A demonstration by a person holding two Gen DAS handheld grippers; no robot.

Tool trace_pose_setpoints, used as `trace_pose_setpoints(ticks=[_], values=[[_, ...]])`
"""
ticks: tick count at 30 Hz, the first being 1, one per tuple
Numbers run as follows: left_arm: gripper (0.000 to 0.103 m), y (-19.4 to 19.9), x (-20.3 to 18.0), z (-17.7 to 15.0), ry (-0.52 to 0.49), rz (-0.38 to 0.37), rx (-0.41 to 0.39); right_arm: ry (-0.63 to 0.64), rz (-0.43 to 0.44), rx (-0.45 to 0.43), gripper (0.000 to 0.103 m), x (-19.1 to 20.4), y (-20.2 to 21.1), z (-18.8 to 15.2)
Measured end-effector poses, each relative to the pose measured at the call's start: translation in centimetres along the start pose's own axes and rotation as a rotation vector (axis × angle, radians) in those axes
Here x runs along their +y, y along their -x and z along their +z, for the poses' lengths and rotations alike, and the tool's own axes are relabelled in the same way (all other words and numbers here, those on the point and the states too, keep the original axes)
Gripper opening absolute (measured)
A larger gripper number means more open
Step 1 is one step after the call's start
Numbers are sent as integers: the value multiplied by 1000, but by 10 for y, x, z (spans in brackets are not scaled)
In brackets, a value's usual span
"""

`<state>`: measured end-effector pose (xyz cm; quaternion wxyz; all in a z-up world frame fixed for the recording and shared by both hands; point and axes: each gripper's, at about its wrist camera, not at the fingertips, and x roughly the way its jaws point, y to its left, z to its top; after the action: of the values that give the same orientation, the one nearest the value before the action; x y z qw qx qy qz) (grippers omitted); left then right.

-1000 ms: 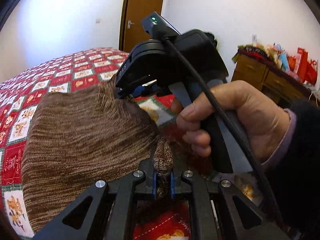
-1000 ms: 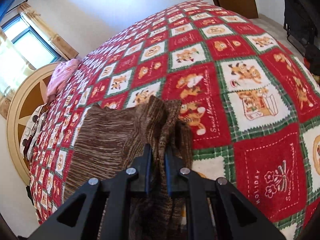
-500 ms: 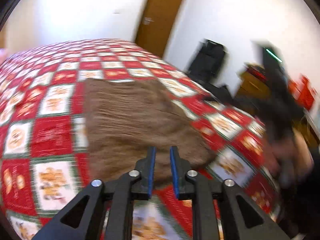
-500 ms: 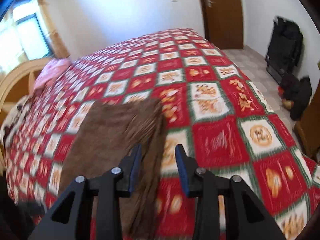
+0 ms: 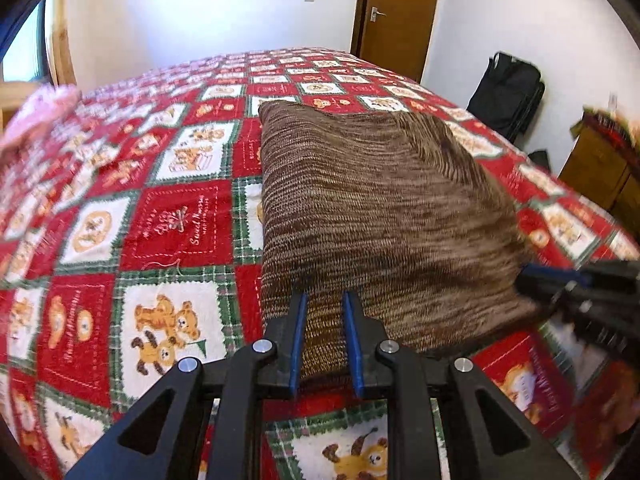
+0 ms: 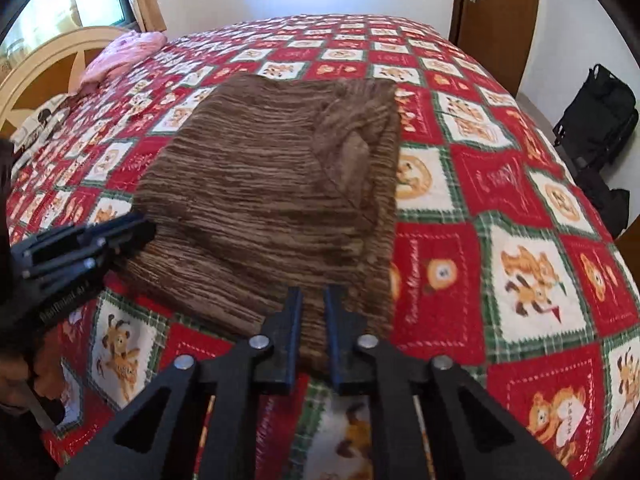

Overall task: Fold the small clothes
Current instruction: 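Open both grippers and release the folded sweater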

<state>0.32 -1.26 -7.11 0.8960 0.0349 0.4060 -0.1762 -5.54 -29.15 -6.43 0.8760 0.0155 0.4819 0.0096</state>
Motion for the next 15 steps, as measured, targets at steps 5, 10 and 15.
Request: trace_pose_setpoints(ticks=[5, 10, 15], values=[[20, 6, 6, 7, -24, 46, 21, -40, 0, 12, 2, -6, 6, -4], [54, 19, 16, 23, -14, 125, -32, -5, -55, -101, 12, 9, 35, 17], [61, 26, 20, 37, -42, 183, -94, -20, -62, -158, 19, 20, 19, 59]])
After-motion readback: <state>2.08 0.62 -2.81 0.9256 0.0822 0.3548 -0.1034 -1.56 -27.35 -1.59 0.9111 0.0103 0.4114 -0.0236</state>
